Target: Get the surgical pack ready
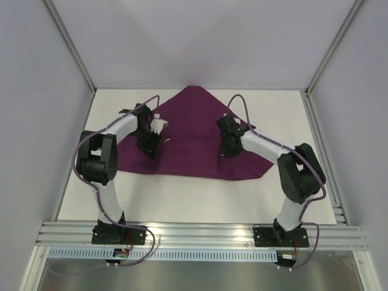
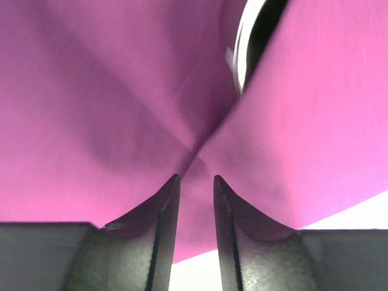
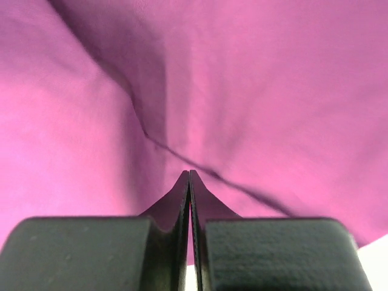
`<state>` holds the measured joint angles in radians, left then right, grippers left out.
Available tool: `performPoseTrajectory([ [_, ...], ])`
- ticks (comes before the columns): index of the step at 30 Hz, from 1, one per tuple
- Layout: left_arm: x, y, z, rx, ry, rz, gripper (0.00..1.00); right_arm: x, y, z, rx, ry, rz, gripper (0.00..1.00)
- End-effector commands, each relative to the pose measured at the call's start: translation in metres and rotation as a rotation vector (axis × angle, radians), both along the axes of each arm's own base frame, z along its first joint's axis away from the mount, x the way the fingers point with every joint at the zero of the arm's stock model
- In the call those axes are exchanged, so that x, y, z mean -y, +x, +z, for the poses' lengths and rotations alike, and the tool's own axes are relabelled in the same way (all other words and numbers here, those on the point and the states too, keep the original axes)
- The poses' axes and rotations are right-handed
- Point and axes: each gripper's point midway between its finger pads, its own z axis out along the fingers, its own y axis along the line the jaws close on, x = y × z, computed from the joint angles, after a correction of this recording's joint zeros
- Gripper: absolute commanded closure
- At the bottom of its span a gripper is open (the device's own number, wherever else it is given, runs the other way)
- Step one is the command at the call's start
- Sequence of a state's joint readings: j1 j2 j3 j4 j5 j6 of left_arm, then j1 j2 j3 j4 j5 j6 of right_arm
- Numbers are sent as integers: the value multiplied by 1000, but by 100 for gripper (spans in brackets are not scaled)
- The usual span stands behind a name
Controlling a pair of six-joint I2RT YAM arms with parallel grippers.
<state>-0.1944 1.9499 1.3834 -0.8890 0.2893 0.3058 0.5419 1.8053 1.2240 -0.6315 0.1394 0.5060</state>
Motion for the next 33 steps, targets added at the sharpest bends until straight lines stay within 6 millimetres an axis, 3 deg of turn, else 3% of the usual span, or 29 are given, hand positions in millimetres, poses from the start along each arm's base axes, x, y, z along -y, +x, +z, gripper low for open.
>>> performPoseTrajectory([
  [1,-15,-7,46,104,-21,5,61,20,0,52,112,-39,-7,99],
  [4,-26,-30,52,123,19,-16,59,26,-28,44,61,-12,-13,100],
  [5,-30,-41,45,104,29,-22,59,27,-34,41,52,4,-18,100],
  [8,-39,-50,22,68,72,-21,59,30,-49,27,27,25,-34,99],
  [13,-62,-37,-16,65,193,9,60,32,-57,-5,-28,13,-51,100],
  [17,-64,-29,-30,63,215,12,60,45,-65,-39,-93,-31,-84,100],
  [19,-64,-25,-31,59,215,16,60,48,-66,-44,-111,-32,-92,99],
  [22,-60,-20,-23,75,195,13,60,50,-62,-39,-96,-30,-99,100],
  [24,-58,-25,-17,60,179,10,60,51,-53,-19,-49,-23,-105,99],
  [28,-50,-24,17,106,109,12,59,60,-41,19,38,-18,-126,99],
  [31,-56,-17,41,137,31,77,56,79,-34,34,69,-3,-173,98],
  [33,-79,-10,50,147,-6,178,52,95,-31,34,74,8,-222,96],
])
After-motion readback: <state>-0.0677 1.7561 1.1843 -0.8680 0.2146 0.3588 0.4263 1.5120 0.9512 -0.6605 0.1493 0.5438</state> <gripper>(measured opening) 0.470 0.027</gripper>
